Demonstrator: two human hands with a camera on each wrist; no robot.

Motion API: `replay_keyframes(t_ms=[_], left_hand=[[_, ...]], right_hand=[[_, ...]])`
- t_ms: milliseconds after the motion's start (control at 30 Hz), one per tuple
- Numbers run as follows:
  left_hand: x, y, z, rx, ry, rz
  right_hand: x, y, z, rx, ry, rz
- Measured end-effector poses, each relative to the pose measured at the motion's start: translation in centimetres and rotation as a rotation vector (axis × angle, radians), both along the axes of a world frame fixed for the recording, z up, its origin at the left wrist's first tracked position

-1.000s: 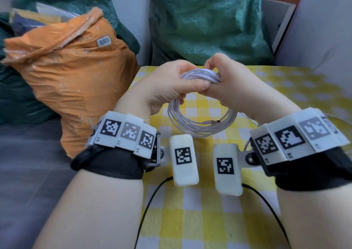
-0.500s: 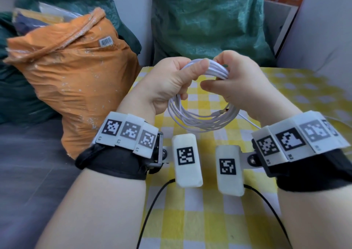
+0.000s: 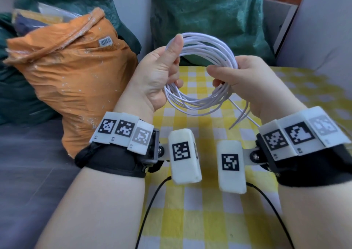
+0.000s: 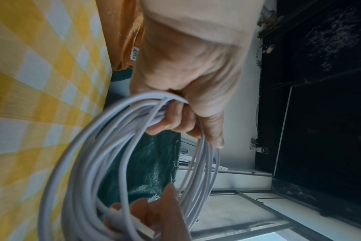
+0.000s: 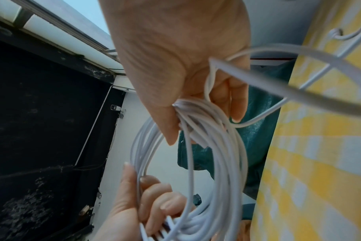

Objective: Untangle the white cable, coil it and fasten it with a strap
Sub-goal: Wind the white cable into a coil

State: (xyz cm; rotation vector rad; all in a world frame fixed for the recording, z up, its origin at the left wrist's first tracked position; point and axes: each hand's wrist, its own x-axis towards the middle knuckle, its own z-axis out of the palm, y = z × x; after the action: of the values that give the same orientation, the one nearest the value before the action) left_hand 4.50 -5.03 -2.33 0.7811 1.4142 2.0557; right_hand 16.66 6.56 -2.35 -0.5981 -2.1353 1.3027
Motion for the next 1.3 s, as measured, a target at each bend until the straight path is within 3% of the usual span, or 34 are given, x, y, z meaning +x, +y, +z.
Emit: replay_keyframes(t_ms=[100,267,767,1133,1300], left_hand=[[-0.1,0.0,0.0,-0.057,0.020,0.010],[-0.5,0.0,-0.3,-0.183,0.128,0.023],[2.5,0.4,3.0,-0.536,0.942,0.012],[5.0,-0.7,5.8,-0.712,0.872,-0.042],[6.0,-2.8,7.6,-0.698,0.935,-0.109]], right_hand=[[0.0,-0.1,0.0,-0.065,0.015,0.047],[0.0,-0.3,0.3,-0.006,0.027,0.063],[0.5,-0.2,0.9,0.352,-0.066,0.050],[2.3,-1.9,3.5,0.542,-0.099,0.018],[4.2,-2.9,5.3,0.558,-0.118,0.019]])
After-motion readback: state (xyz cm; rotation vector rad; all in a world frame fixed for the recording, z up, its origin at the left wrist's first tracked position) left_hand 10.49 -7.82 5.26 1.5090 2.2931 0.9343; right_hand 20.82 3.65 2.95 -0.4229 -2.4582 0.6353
